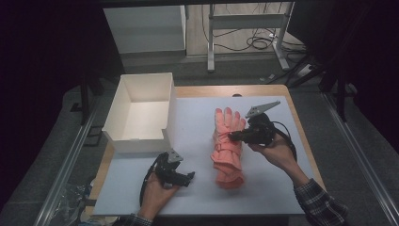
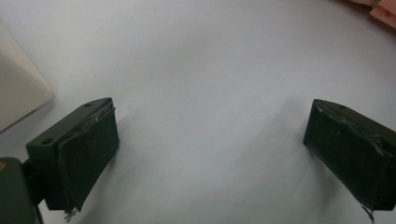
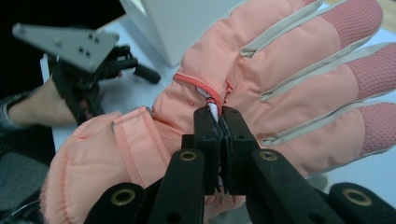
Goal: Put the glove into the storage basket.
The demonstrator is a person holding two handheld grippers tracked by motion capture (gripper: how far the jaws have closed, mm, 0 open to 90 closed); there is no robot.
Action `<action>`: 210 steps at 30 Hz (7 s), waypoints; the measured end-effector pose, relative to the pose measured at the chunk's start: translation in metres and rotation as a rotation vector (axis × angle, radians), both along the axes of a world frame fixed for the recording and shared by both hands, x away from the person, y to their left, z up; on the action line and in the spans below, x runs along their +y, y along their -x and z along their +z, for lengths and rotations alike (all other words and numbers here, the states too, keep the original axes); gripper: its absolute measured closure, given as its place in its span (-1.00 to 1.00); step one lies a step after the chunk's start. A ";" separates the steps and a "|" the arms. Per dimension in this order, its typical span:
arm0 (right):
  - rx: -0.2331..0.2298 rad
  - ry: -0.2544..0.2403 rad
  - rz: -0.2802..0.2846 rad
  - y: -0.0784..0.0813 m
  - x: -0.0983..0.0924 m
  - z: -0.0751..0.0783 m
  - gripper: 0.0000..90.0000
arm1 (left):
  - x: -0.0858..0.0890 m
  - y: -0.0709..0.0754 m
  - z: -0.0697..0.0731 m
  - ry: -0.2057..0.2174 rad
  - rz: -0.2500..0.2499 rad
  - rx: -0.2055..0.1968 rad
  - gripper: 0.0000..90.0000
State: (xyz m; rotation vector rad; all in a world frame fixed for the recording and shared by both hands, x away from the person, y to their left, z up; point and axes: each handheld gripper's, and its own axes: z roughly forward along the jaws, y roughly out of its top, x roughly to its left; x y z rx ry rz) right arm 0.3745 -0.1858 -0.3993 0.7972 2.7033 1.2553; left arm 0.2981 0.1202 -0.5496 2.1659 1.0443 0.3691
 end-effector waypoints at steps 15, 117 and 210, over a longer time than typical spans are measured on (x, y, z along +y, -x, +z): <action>0.062 0.029 0.027 0.005 -0.008 -0.049 0.90 | 0.000 0.000 0.000 0.001 0.000 0.000 -0.93; 0.009 0.041 -0.062 0.066 0.000 -0.131 0.93 | 0.000 0.000 0.000 0.000 0.000 0.002 -0.93; -0.153 0.158 -0.411 0.035 -0.079 -0.133 -0.69 | -0.101 -0.063 0.071 -0.176 -0.230 0.187 -1.00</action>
